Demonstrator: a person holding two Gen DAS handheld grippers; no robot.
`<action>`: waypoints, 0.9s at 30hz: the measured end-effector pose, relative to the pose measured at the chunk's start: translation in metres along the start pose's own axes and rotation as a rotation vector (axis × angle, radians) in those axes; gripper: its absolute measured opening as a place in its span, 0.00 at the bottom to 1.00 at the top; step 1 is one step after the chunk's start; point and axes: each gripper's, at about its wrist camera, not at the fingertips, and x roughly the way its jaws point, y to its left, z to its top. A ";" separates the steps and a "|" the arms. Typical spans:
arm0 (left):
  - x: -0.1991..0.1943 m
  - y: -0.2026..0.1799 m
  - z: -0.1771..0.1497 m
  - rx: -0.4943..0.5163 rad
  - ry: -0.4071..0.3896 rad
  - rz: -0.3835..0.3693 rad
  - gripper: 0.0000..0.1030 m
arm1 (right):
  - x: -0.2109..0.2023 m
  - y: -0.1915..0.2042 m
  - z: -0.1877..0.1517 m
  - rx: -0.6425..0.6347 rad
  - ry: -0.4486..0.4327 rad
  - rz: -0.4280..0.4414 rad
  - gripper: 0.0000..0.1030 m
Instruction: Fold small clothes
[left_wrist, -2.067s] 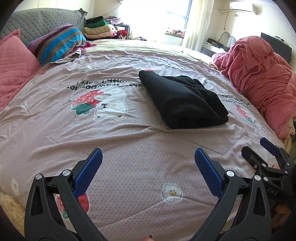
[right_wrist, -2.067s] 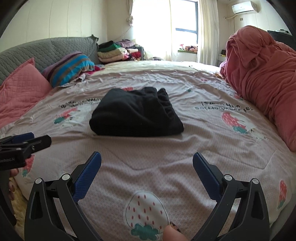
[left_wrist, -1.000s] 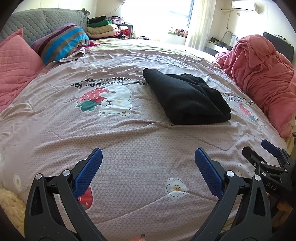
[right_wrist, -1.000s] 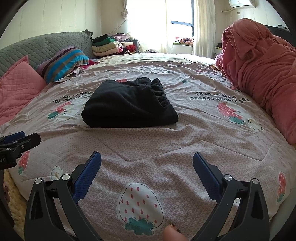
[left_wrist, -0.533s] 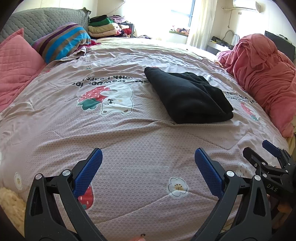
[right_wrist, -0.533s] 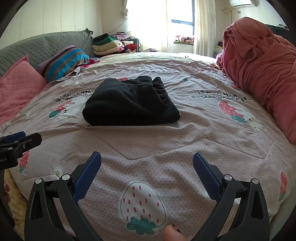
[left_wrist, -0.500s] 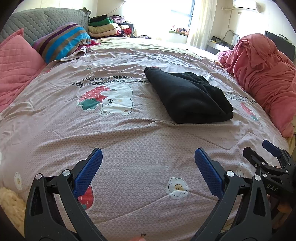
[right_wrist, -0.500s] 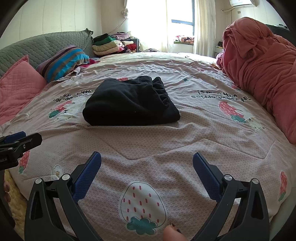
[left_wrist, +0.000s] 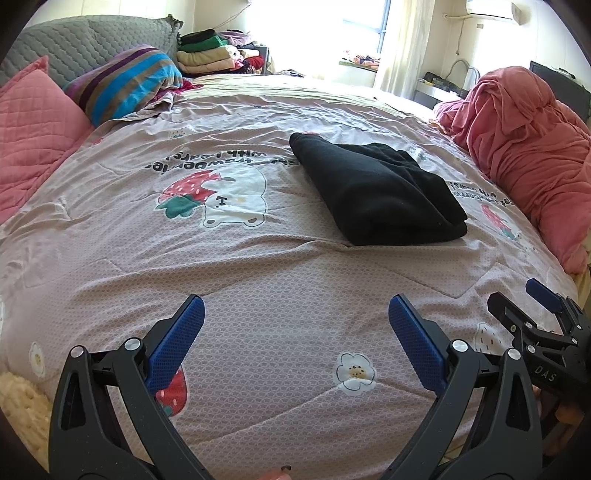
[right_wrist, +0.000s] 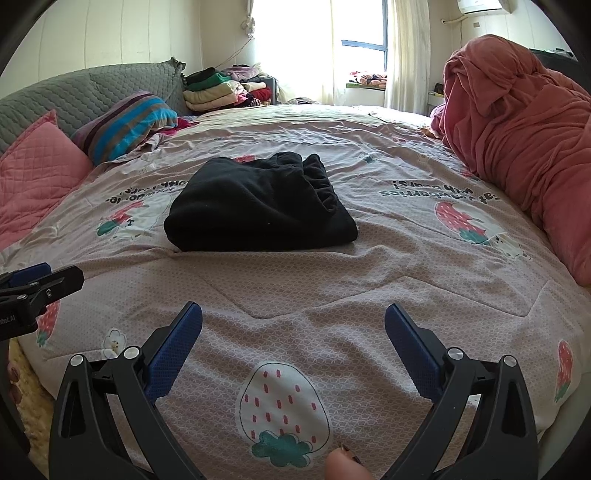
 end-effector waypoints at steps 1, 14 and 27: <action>0.000 0.000 0.000 0.000 0.001 -0.001 0.91 | 0.000 0.000 0.000 0.001 0.001 -0.002 0.96; 0.001 0.002 -0.002 0.000 0.003 0.005 0.91 | 0.000 0.001 0.000 -0.004 0.002 -0.001 0.96; 0.000 0.005 -0.004 0.002 0.020 0.008 0.91 | 0.001 -0.006 0.003 0.012 0.015 -0.031 0.96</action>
